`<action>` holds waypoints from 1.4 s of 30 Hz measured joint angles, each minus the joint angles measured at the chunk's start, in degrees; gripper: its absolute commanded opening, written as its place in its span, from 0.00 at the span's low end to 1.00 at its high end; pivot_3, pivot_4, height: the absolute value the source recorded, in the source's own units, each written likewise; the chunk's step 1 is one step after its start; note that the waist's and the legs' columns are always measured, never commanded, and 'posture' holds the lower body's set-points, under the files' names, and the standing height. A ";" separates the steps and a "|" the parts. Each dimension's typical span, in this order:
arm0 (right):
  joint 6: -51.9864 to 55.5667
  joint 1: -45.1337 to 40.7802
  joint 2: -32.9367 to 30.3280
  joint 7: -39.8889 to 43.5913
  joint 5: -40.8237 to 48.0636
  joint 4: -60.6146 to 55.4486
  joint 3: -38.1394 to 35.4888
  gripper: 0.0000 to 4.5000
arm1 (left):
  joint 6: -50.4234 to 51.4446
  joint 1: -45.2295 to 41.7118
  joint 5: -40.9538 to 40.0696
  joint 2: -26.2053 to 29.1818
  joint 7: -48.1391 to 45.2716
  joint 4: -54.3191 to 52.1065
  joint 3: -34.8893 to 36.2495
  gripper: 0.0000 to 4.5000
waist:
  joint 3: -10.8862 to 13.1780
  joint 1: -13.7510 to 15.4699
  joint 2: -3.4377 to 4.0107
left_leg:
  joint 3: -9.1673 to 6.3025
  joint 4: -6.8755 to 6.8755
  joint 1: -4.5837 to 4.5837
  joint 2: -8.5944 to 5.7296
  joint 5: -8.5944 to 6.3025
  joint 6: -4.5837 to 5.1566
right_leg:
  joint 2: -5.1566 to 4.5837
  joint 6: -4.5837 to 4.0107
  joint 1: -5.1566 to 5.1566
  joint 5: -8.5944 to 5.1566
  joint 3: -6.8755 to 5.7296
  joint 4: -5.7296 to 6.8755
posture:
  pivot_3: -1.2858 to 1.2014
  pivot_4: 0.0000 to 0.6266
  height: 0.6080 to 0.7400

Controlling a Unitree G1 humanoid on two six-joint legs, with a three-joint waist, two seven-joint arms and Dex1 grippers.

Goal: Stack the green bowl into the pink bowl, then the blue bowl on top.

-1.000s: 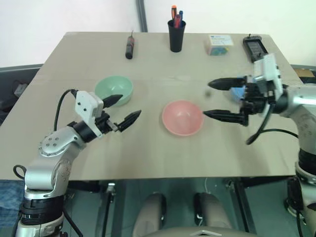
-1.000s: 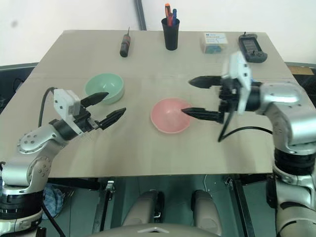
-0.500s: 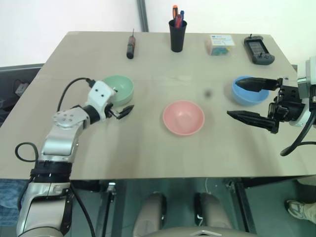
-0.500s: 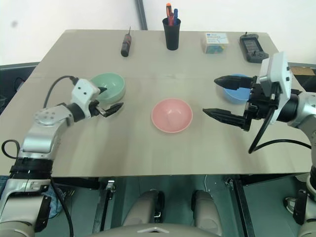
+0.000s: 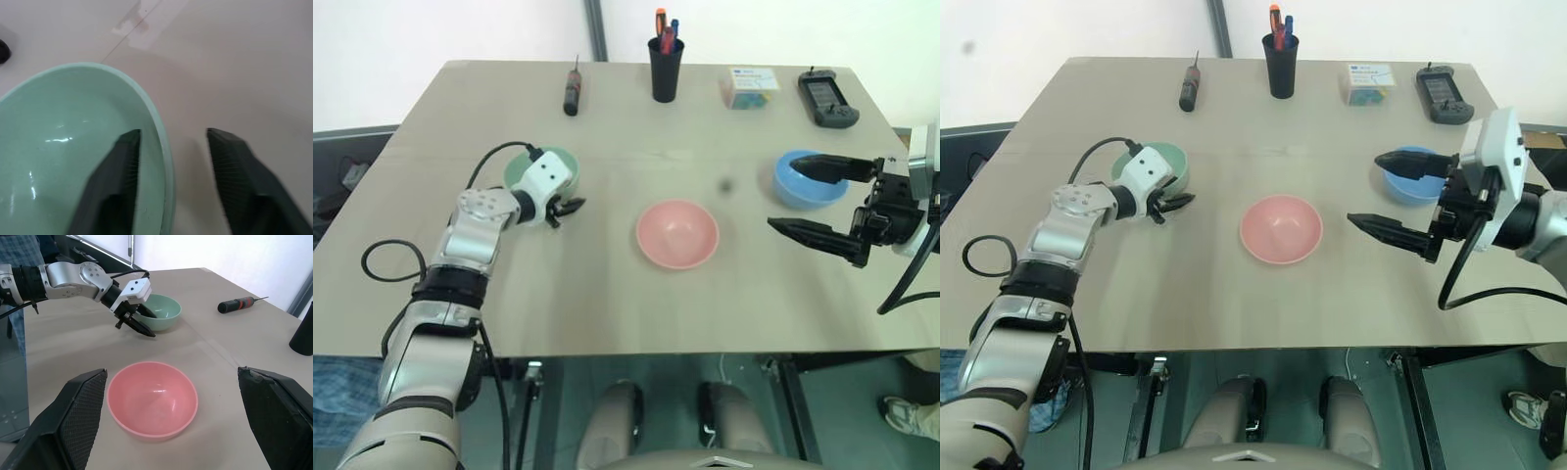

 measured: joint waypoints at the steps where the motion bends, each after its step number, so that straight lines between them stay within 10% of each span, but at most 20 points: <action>1: -0.18 0.32 -0.33 -0.34 0.34 -0.05 -0.03 1.00 | -0.47 -0.30 0.60 -0.02 -0.21 0.42 -0.01 0.02 | 0.00 0.00 0.00 | 0.00 0.00 0.00 0.00 0.00 0.00 | 0.00 0.00 0.00 0.00 0.00 0.00 | 0.52 0.24 1.00; 15: -2.13 1.81 -2.15 -1.44 4.30 0.05 -0.05 1.00 | -12.94 -6.35 0.14 -3.34 -8.56 2.92 -0.16 0.01 | 0.00 0.12 -0.02 | -0.14 0.52 -0.73 -0.03 0.00 0.01 | -0.06 0.07 -0.28 0.05 -0.46 0.00 | 0.52 0.24 1.00; 37: -3.13 4.83 -5.13 -2.88 6.64 -1.21 -0.31 1.00 | -19.81 -0.72 -14.87 -7.58 -38.97 -24.21 -8.56 0.01 | -0.02 0.10 0.01 | -0.38 0.64 -0.65 -0.03 -0.03 0.08 | -0.01 0.08 -0.26 0.05 -0.38 0.15 | 0.52 0.24 1.00; 42: -3.83 4.83 -5.55 -3.20 6.64 -1.18 -0.31 1.00 | -19.79 -0.61 -15.07 -7.09 -38.86 -22.45 -7.95 0.53 | -0.02 0.06 0.01 | -0.43 0.64 -0.65 -0.04 -0.03 0.08 | -0.01 0.08 -0.27 0.05 -0.39 0.15 | 0.52 0.24 1.00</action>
